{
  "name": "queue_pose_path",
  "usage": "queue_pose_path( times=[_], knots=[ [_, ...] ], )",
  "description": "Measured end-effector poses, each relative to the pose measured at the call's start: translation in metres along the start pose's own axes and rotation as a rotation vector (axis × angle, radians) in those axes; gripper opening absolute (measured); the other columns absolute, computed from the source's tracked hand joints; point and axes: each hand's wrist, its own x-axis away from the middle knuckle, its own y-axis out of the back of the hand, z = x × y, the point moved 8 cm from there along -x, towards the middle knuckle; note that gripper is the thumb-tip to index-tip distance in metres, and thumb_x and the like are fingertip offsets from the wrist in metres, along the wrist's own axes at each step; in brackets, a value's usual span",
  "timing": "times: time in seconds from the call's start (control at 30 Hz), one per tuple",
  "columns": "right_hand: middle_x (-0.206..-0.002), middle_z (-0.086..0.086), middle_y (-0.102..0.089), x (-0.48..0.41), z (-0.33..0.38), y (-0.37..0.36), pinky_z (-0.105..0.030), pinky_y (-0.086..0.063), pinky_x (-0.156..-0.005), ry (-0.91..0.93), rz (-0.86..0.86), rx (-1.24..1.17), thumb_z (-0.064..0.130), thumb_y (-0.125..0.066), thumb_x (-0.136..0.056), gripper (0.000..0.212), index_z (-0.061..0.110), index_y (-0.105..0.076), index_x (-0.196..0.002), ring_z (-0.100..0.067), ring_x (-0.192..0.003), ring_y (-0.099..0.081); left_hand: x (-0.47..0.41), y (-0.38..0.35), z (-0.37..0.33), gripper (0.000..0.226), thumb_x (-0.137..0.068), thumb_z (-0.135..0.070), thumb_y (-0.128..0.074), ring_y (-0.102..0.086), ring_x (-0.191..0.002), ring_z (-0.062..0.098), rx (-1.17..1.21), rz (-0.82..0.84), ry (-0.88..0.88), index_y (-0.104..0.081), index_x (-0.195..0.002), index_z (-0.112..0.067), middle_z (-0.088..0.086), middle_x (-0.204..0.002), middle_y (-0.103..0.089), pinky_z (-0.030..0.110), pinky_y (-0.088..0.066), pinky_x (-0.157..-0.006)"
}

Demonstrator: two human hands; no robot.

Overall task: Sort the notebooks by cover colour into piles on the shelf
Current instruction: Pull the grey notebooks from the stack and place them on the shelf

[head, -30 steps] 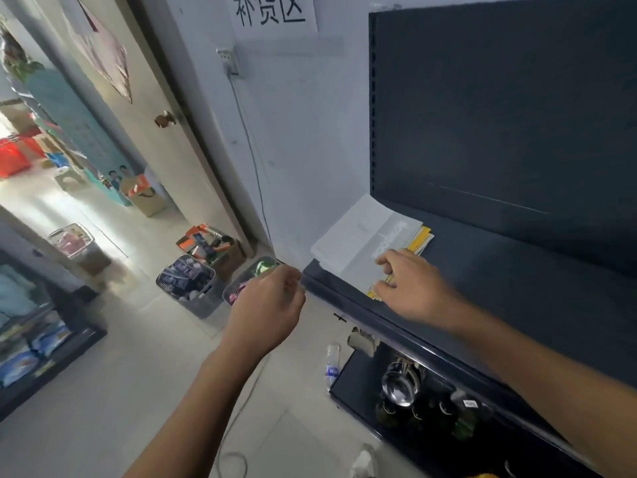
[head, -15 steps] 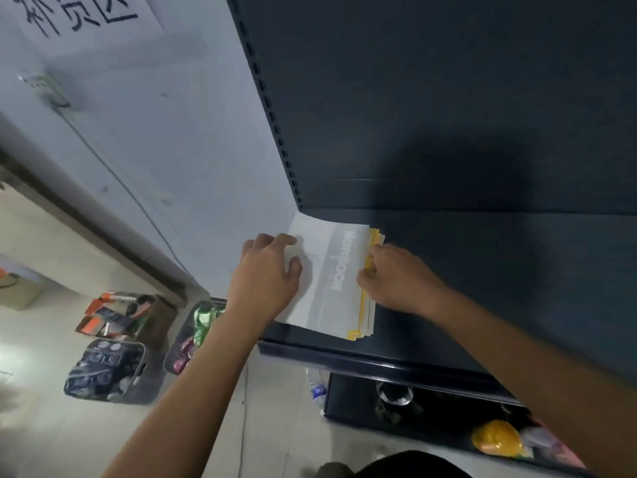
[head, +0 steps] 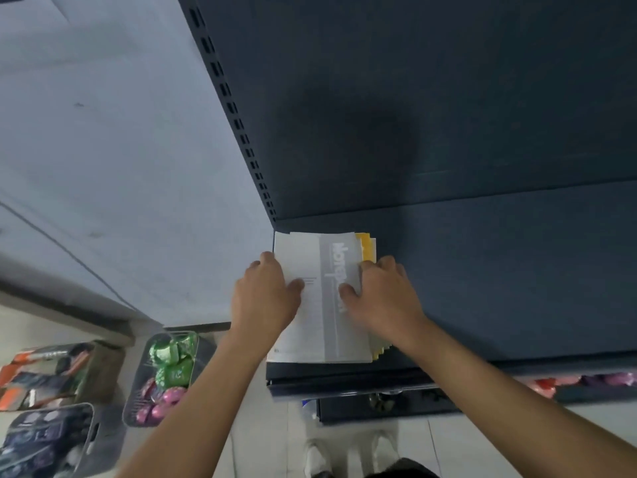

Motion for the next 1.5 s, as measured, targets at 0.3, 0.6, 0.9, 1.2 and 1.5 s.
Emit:
queue_pose_path(
  times=[0.3,0.6,0.9,1.2,1.5],
  knots=[
    [-0.129,-0.007,-0.053,0.007,0.000,-0.004,-0.029,-0.033,-0.087,-0.139,-0.009,-0.268,0.035,-0.061,-0.091,0.041,0.019,-0.059,-0.129,-0.025,-0.128,-0.038,0.002,0.005,0.001,0.040,-0.092,-0.031,-0.068,-0.059,-0.098,0.031,0.060,-0.022,-0.056,-0.051,-0.120,-0.008,0.009,-0.114,-0.057,0.033,-0.038,-0.071],
    [-0.128,-0.004,-0.038,0.015,-0.001,-0.008,-0.028,-0.028,-0.091,-0.167,0.014,-0.239,0.040,-0.063,-0.092,0.049,0.012,-0.054,-0.131,-0.025,-0.129,-0.030,0.005,0.013,0.010,0.026,-0.097,-0.019,-0.057,-0.050,-0.074,0.008,0.365,-0.021,-0.133,-0.034,-0.108,-0.024,-0.014,-0.084,-0.045,0.029,-0.040,-0.055],
    [-0.122,0.002,-0.053,0.013,0.001,0.000,-0.034,-0.041,-0.091,-0.163,-0.100,-0.366,0.050,-0.063,-0.088,0.053,0.020,-0.052,-0.131,-0.020,-0.121,-0.041,-0.001,0.019,0.018,0.031,-0.097,-0.023,-0.061,-0.062,-0.102,0.014,0.727,0.019,-0.135,-0.045,-0.123,-0.030,-0.007,-0.114,-0.064,0.032,-0.052,-0.078],
    [-0.099,0.010,-0.068,0.016,-0.001,0.033,-0.024,-0.054,-0.069,-0.167,-0.145,-0.544,0.031,-0.071,-0.090,0.027,0.025,-0.058,-0.113,-0.007,-0.090,-0.066,-0.003,0.024,-0.024,0.060,-0.105,-0.032,-0.045,-0.057,-0.094,0.008,0.544,0.077,-0.383,-0.015,-0.157,-0.033,-0.016,-0.114,-0.054,0.032,-0.047,-0.083],
    [-0.077,0.009,-0.075,0.044,-0.074,0.097,-0.015,-0.051,-0.052,-0.314,-0.247,-0.520,0.024,-0.070,-0.091,0.003,0.023,-0.069,-0.093,-0.002,-0.065,-0.071,0.009,0.011,-0.108,0.049,-0.095,-0.028,-0.061,-0.057,-0.114,0.024,0.421,0.067,-0.417,-0.044,-0.140,-0.016,0.003,-0.127,-0.061,0.034,-0.047,-0.088]
  ],
)
